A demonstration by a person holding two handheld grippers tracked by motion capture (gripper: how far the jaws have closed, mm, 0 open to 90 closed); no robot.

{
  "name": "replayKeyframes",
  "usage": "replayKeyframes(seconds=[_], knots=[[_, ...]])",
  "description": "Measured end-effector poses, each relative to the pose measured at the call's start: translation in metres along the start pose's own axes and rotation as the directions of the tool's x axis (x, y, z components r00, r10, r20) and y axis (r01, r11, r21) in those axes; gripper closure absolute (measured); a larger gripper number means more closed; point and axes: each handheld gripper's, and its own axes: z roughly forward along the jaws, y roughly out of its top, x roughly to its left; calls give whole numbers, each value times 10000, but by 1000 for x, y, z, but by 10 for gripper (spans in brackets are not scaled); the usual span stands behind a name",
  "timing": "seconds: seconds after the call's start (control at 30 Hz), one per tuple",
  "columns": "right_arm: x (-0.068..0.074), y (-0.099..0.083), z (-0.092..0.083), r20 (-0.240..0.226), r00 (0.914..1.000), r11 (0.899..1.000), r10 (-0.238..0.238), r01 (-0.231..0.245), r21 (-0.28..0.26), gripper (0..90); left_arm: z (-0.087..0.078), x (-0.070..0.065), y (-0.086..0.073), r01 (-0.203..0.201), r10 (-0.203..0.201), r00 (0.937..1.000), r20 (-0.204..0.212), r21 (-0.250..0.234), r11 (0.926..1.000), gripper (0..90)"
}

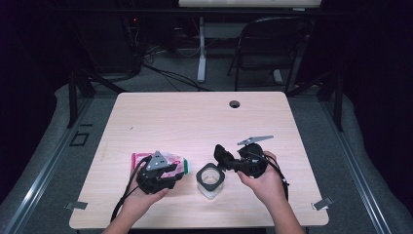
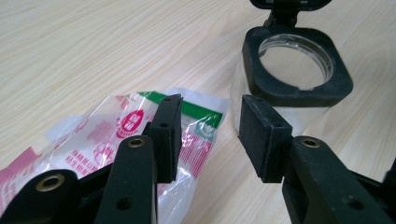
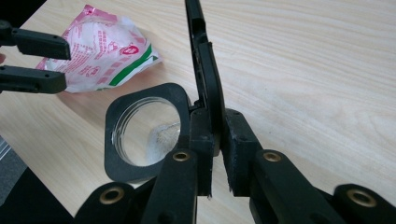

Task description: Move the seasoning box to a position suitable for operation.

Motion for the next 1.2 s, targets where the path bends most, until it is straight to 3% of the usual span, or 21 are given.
replayKeyframes(seconds=[0.33, 0.5, 0.63, 0.73, 0.9, 1.2], knots=[[-2, 2, -3, -221, 9998, 10000, 14, -13, 56, 752, -6, 12, -7, 306, -307, 9992, -246, -26, 9995, 575], [-2, 1, -6, -232, 9997, 10000, -15, 17, 92, 709, -5, 16, -7, 450, -451, 9989, -123, -68, 9990, 512], [-1, 0, -9, -198, 9998, 10000, -51, 52, 34, 682, 0, 14, -9, 453, -441, 9970, -631, 176, 9988, 434], [-1, -1, -9, -148, 9999, 10000, -67, 67, -23, 668, 6, 13, -11, 504, -486, 9971, -584, 292, 9983, 381], [-2, -2, -11, -98, 9999, 10000, -95, 95, -18, 658, 15, 5, -13, 257, -220, 9967, -778, 472, 9986, 313], [-2, -2, -11, -54, 9999, 9999, -136, 136, -36, 649, 29, -2, -21, -453, 591, 9902, -1267, 1092, 9930, 308]])
